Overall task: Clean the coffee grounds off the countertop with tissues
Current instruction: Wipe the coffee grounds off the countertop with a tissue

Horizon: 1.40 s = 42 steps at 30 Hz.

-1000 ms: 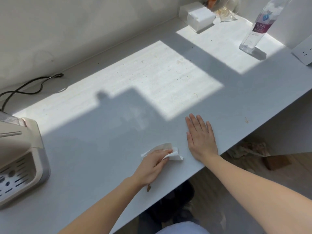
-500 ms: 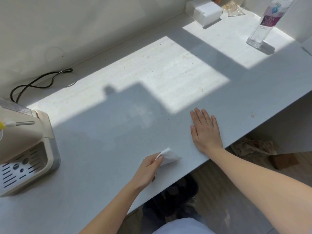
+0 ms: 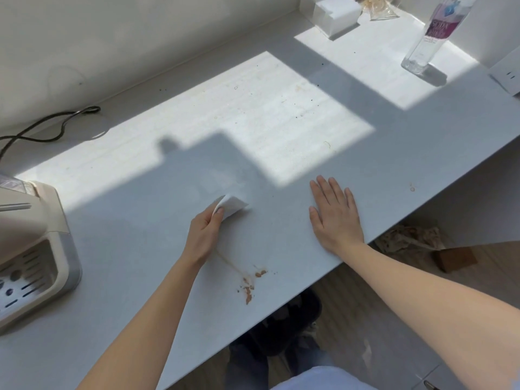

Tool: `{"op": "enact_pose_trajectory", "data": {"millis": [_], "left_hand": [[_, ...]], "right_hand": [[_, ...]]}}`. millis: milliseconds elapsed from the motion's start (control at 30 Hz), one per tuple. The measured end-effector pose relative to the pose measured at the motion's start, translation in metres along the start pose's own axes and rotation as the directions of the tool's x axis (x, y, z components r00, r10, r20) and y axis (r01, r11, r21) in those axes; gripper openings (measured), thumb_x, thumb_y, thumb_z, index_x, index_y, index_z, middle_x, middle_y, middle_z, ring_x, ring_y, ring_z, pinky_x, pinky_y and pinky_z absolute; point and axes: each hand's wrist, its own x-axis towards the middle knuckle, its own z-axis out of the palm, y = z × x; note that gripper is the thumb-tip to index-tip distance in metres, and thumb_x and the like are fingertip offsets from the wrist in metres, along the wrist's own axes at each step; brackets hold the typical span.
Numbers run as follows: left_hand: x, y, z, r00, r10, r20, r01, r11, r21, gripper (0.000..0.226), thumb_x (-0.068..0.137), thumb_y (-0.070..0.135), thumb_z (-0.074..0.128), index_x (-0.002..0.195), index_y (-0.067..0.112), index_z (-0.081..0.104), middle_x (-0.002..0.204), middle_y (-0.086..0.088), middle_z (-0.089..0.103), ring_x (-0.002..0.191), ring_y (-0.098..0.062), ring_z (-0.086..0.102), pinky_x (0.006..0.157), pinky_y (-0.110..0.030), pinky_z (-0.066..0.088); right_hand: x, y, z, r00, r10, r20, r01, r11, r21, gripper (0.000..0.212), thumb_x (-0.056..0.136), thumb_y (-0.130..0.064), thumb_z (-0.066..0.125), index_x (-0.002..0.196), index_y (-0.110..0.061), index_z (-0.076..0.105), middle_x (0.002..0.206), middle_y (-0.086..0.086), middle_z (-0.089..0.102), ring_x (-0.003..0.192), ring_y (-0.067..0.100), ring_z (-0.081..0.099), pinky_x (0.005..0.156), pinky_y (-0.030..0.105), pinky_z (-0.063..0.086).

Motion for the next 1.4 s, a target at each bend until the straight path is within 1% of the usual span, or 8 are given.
{"op": "enact_pose_trajectory", "data": {"millis": [233,400,633,733,867,1000,1167,1400], "left_hand": [[-0.012,-0.002,0.013,0.999,-0.025,0.042,0.028,0.997,-0.076,0.034,0.098,0.024,0.041,0.127,0.028,0.057,0.126,0.017,0.058,0.122,-0.011,0.052,0.097,-0.023,0.039],[-0.065,-0.018,0.021,0.995,-0.045,0.085,0.053,0.994,-0.099,0.033,0.098,0.023,0.042,0.126,0.029,0.057,0.129,0.014,0.058,0.123,-0.002,0.049,0.102,-0.022,0.037],[-0.122,-0.021,0.054,0.992,-0.082,0.092,0.093,0.988,-0.122,0.034,0.098,0.021,0.039,0.12,0.037,0.06,0.107,0.005,0.063,0.088,-0.013,0.053,0.077,-0.015,0.044],[-0.128,-0.018,0.058,0.99,-0.11,0.093,0.123,0.981,-0.147,0.032,0.099,0.027,0.037,0.112,0.034,0.065,0.088,0.012,0.068,0.074,0.002,0.055,0.068,-0.01,0.042],[-0.129,-0.012,0.042,0.981,-0.121,-0.15,0.076,0.958,-0.275,0.034,0.099,0.024,0.039,0.087,0.035,0.069,0.08,0.016,0.069,0.077,0.001,0.061,0.066,-0.01,0.046],[-0.119,-0.011,0.009,0.851,-0.326,-0.412,0.053,0.833,-0.55,0.025,0.098,0.027,0.041,0.096,0.031,0.066,0.098,0.009,0.068,0.098,-0.013,0.063,0.083,-0.03,0.049],[-0.105,-0.016,-0.049,0.773,-0.454,-0.443,-0.054,0.648,-0.76,0.029,0.097,0.027,0.041,0.119,0.018,0.057,0.121,-0.005,0.062,0.11,-0.021,0.061,0.093,-0.04,0.051],[-0.114,-0.05,-0.117,0.665,-0.358,-0.656,0.015,0.884,-0.467,0.023,0.094,0.026,0.043,0.085,0.028,0.065,0.088,0.008,0.064,0.081,-0.009,0.062,0.071,-0.028,0.052]], "right_hand": [[-0.001,-0.001,-0.002,1.0,0.003,0.002,-0.003,1.0,0.009,0.059,0.097,-0.037,0.021,0.151,-0.022,0.005,0.161,-0.004,0.005,0.148,0.016,-0.001,0.12,0.04,-0.001],[-0.001,-0.001,-0.002,1.0,-0.004,-0.001,0.004,1.0,0.02,0.059,0.097,-0.037,0.022,0.151,-0.021,0.006,0.161,-0.003,0.006,0.148,0.016,0.0,0.12,0.041,0.0],[-0.001,-0.001,-0.002,1.0,-0.006,-0.007,0.006,1.0,0.021,0.059,0.096,-0.037,0.021,0.151,-0.02,0.008,0.161,-0.002,0.008,0.148,0.017,0.002,0.12,0.042,0.002],[-0.001,-0.001,-0.002,1.0,-0.004,-0.004,0.004,1.0,0.022,0.059,0.096,-0.038,0.02,0.151,-0.02,0.008,0.161,-0.002,0.008,0.148,0.017,0.002,0.12,0.042,0.003],[-0.001,-0.001,-0.002,1.0,-0.006,-0.005,0.007,1.0,0.019,0.059,0.096,-0.038,0.018,0.151,-0.02,0.007,0.161,-0.003,0.007,0.148,0.017,0.001,0.12,0.042,0.001],[-0.002,-0.001,-0.002,1.0,-0.008,-0.004,0.008,1.0,0.022,0.059,0.096,-0.038,0.019,0.151,-0.02,0.007,0.161,-0.003,0.007,0.148,0.017,0.001,0.12,0.042,0.001],[-0.002,-0.002,-0.003,1.0,-0.009,-0.01,0.009,0.999,0.033,0.059,0.097,-0.036,0.023,0.151,-0.02,0.009,0.161,-0.002,0.008,0.148,0.017,0.002,0.12,0.042,0.002],[-0.002,-0.002,-0.003,1.0,-0.008,-0.012,0.008,1.0,0.023,0.059,0.096,-0.036,0.022,0.151,-0.02,0.009,0.161,-0.002,0.009,0.148,0.017,0.003,0.12,0.042,0.003]]}}
